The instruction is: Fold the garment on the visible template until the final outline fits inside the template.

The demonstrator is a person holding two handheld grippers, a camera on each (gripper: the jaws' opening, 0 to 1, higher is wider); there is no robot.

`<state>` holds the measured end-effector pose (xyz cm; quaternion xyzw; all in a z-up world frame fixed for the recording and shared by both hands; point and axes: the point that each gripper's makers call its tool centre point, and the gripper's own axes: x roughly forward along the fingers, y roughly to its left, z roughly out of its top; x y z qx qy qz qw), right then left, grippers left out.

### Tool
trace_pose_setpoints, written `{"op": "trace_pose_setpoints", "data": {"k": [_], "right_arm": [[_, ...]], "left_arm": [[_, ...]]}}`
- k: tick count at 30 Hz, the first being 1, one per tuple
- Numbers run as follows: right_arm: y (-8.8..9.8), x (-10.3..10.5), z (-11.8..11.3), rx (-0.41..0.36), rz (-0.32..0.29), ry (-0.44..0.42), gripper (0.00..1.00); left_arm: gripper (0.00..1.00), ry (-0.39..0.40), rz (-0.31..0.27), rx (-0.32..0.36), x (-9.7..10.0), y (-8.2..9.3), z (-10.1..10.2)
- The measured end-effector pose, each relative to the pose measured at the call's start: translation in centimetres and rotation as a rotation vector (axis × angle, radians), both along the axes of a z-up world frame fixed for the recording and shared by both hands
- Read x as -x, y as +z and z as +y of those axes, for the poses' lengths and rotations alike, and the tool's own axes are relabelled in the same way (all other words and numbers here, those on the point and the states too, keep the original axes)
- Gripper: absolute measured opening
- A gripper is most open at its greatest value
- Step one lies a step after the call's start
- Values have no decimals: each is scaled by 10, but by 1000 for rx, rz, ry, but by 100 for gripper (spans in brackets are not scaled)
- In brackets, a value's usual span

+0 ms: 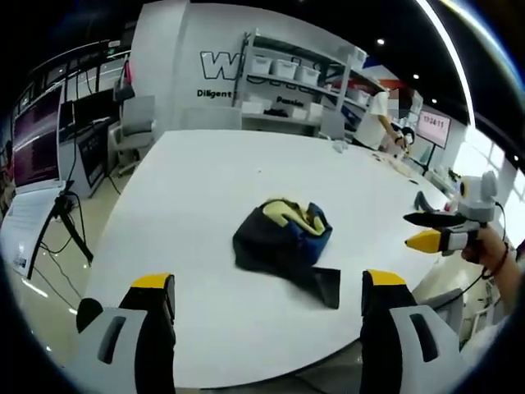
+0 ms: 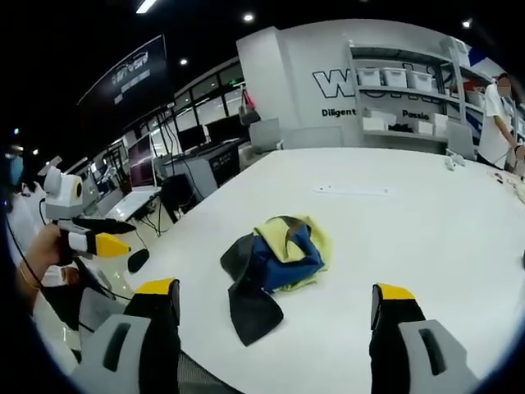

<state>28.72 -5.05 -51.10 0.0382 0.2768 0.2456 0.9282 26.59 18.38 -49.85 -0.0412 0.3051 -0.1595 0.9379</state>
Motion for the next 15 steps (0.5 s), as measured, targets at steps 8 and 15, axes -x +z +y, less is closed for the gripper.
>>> {"op": "trace_pose_setpoints", "data": {"k": [8, 15], "right_arm": [[0, -17, 6, -12, -37, 30, 94], [-10, -36, 10, 4, -53, 53, 91]], "left_arm": [[88, -17, 24, 13, -11, -10, -12], [88, -44, 33, 14, -26, -23, -27]]}}
